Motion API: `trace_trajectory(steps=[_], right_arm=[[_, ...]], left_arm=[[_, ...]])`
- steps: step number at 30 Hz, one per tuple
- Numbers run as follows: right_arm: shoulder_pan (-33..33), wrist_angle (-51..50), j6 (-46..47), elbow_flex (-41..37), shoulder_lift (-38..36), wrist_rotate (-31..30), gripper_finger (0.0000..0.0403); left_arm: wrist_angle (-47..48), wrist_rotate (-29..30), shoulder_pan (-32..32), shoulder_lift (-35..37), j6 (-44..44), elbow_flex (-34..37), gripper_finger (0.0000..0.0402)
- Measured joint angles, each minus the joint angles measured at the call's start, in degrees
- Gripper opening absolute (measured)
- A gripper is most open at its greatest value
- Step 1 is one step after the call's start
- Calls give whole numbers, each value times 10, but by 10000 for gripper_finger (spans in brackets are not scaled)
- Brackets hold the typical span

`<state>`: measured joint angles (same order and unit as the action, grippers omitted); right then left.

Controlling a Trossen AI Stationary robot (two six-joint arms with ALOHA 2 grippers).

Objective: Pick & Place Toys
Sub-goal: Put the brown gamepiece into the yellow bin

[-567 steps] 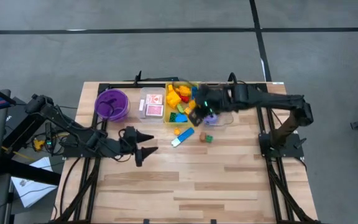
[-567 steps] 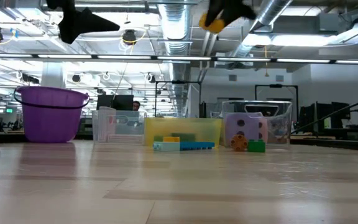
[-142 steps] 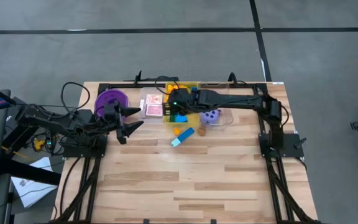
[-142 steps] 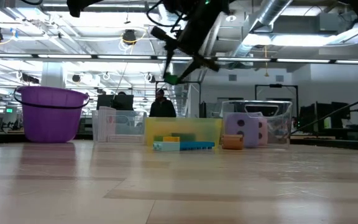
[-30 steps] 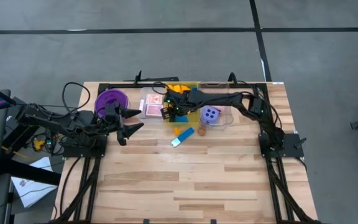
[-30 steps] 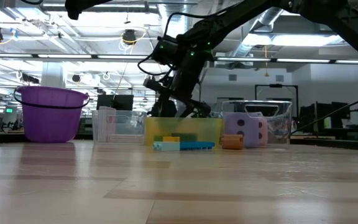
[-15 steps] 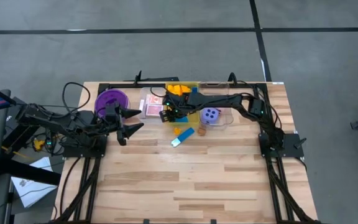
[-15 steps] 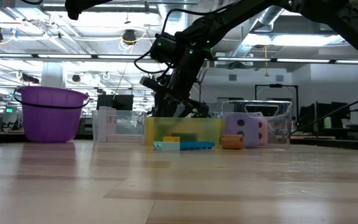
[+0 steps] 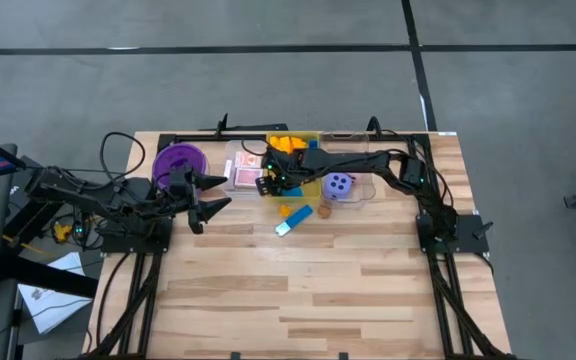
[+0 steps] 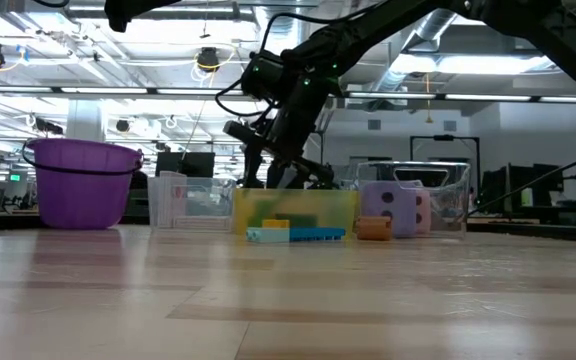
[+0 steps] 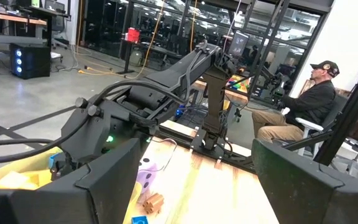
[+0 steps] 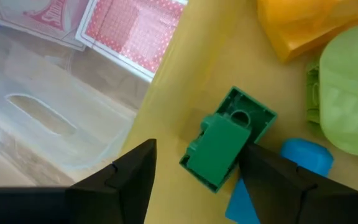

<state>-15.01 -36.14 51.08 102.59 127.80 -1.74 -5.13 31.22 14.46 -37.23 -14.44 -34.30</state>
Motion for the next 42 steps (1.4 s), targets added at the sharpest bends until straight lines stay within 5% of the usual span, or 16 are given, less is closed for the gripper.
trace_trajectory(steps=[15, 30, 42], right_arm=[[-1, -9, 14, 1, -17, -3, 220], [61, -72, 59, 1, -125, -161, 219], [228, -263, 350, 0, -124, -288, 219]], left_arm=[[0, 0, 0, 0, 0, 0, 305], [-1, 0, 0, 0, 0, 0, 305], [0, 0, 0, 0, -30, 0, 305]])
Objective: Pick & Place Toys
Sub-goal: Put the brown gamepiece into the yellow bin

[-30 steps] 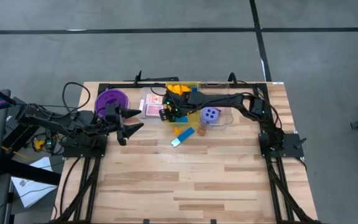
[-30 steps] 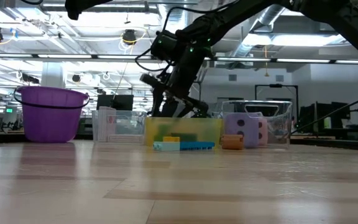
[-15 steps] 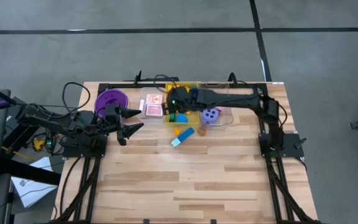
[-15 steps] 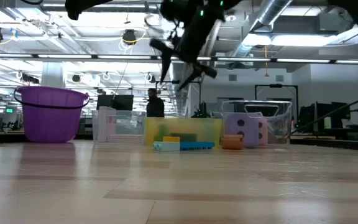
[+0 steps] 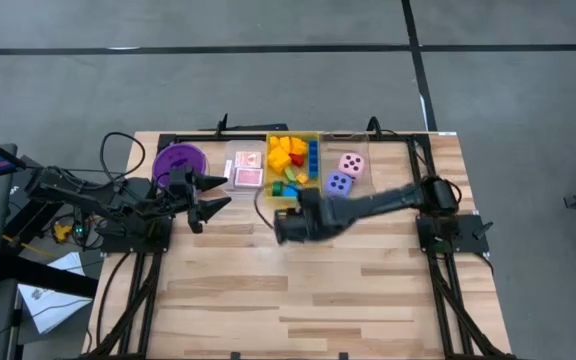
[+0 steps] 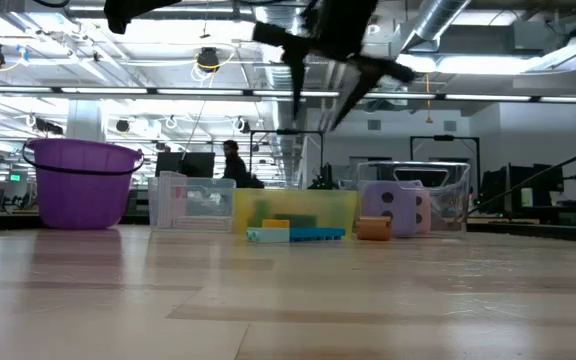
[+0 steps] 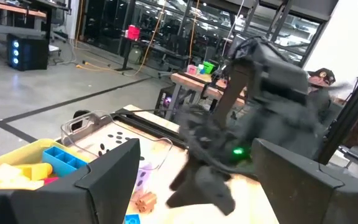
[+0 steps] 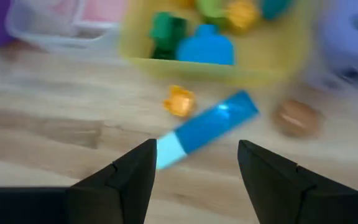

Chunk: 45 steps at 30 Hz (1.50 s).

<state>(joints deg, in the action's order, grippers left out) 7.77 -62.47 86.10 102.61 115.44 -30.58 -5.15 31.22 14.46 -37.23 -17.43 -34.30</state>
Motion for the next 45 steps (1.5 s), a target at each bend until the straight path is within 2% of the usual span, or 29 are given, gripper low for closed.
trace_trajectory(steps=[5, 8, 15, 27, 32, 37, 45], right_arm=[[53, -136, 208, 0, 0, -34, 219], [52, -168, 248, -7, 0, -31, 223], [0, -114, 197, -35, 0, 34, 248], [-3, -138, 203, -60, 5, 39, 251], [-6, -58, 201, -127, 6, 68, 251], [-17, -47, 200, -152, 6, 65, 251], [-45, 50, 191, -201, 6, 67, 251]], left_arm=[[0, -7, 0, 0, 0, 0, 305], [0, -22, 0, 0, 0, 0, 305], [0, -42, 0, 0, 0, 0, 305], [0, -42, 0, 0, 0, 0, 305], [0, -42, 0, 0, 0, 0, 305], [0, -42, 0, 0, 0, 0, 305], [0, -42, 0, 0, -41, 0, 305]])
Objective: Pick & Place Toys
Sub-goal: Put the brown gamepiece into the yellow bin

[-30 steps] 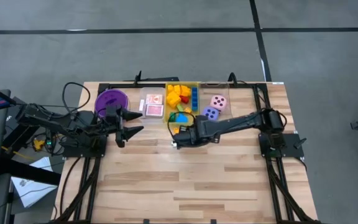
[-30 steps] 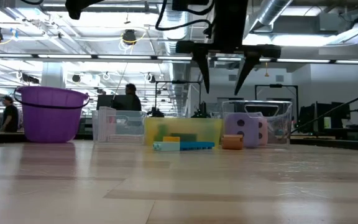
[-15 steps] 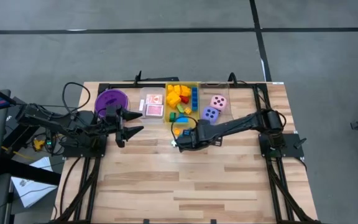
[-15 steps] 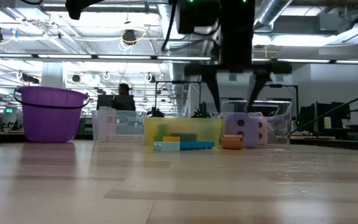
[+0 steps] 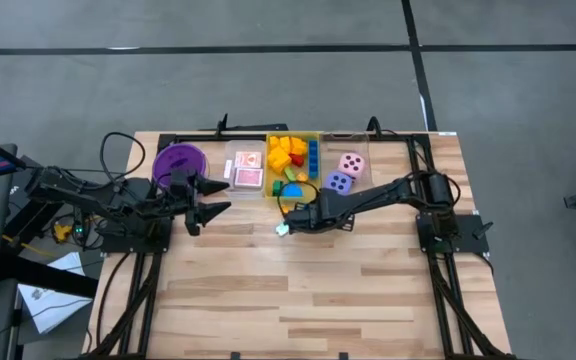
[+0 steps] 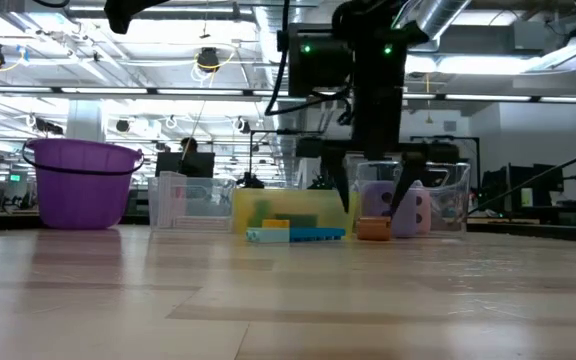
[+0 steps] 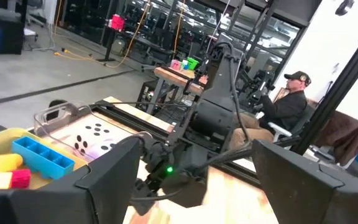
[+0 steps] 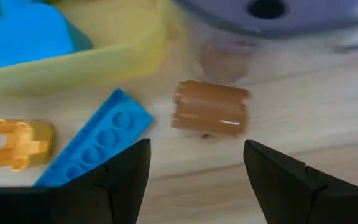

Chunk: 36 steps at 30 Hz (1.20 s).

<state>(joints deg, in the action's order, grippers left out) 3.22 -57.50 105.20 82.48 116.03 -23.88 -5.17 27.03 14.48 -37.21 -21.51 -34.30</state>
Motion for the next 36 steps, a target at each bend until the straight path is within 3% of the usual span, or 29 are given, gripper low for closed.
trace_trajectory(steps=[36], right_arm=[[-26, -3, -17, -3, 5, -6, 251]], left_arm=[[0, -8, 0, 0, -4, 0, 305]])
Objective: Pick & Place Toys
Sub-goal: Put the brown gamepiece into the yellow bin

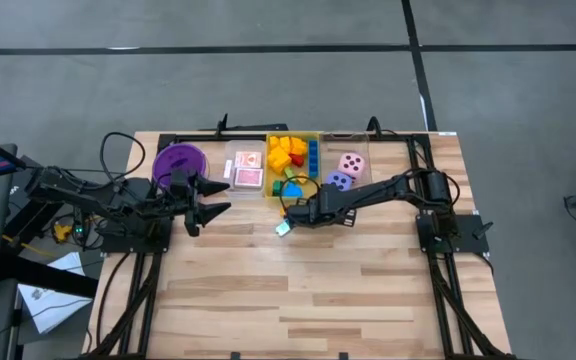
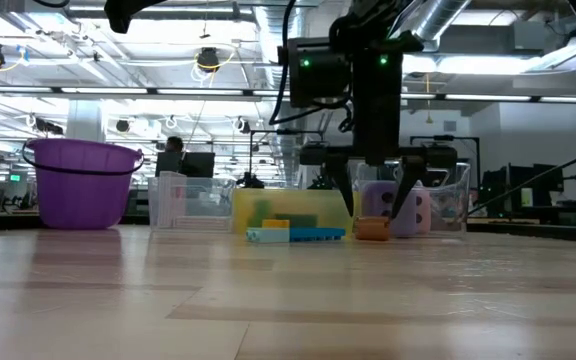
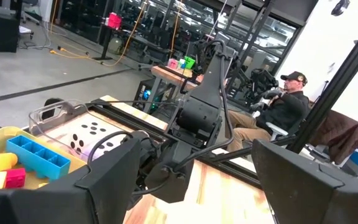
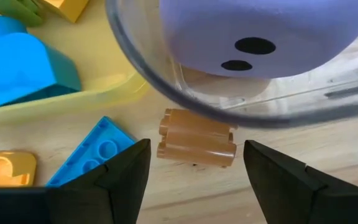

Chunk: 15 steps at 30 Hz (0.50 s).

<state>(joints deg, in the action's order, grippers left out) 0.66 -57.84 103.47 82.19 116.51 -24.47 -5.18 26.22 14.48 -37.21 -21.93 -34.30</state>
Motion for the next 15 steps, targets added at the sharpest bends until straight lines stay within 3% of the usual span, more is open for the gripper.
trace_trajectory(steps=[15], right_arm=[[-8, 11, -1, 2, 24, 5, 251]], left_arm=[[0, -4, 0, 0, 0, 0, 305]])
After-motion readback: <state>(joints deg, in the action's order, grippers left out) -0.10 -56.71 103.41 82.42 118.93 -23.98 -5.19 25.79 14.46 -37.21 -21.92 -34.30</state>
